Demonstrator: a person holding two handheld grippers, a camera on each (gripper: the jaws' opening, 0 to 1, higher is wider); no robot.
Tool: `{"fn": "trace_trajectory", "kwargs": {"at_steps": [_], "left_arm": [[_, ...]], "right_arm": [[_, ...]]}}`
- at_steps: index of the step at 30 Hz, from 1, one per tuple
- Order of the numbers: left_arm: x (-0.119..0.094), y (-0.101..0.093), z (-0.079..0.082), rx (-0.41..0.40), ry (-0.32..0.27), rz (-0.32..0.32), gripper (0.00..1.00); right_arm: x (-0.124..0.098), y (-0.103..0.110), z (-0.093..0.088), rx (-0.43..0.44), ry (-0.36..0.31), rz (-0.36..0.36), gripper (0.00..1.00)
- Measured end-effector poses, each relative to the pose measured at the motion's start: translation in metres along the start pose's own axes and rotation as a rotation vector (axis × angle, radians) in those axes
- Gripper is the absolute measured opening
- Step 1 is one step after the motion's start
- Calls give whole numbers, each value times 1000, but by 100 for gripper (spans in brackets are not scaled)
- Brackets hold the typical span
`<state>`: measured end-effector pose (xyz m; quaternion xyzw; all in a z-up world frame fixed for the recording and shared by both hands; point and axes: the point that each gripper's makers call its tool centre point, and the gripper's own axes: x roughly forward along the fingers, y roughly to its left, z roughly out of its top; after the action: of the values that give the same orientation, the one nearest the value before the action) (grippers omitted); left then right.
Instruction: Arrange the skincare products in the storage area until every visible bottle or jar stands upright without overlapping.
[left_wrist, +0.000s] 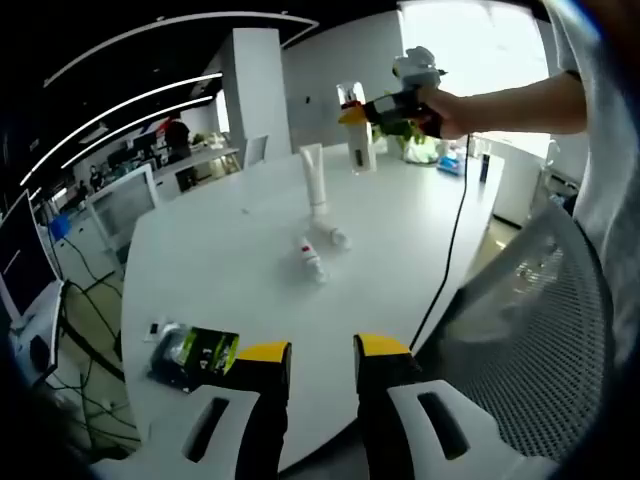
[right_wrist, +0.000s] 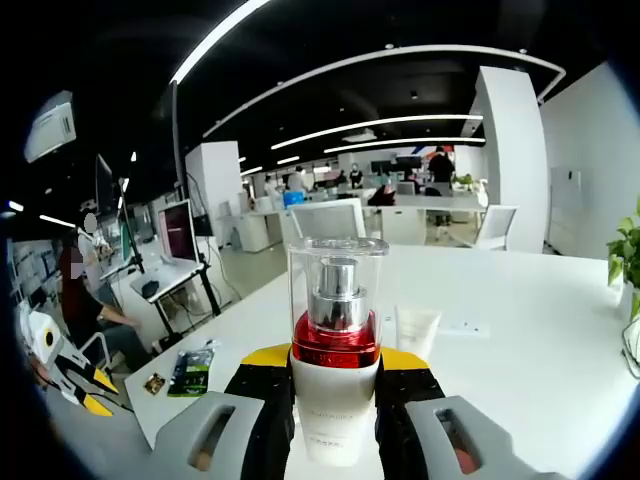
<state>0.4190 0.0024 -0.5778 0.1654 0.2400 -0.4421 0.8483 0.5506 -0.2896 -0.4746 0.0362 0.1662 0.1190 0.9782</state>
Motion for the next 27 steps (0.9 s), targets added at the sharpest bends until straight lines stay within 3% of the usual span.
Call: {"fn": "trace_trajectory", "kwargs": {"at_steps": [10, 27], "left_arm": [[-1, 3, -3, 21, 16, 16, 18], [-3, 5, 0, 33, 2, 27, 17]], "right_arm": [[-2, -20, 4, -35, 15, -42, 24], [-1, -56, 34, -85, 5, -89, 24]]}}
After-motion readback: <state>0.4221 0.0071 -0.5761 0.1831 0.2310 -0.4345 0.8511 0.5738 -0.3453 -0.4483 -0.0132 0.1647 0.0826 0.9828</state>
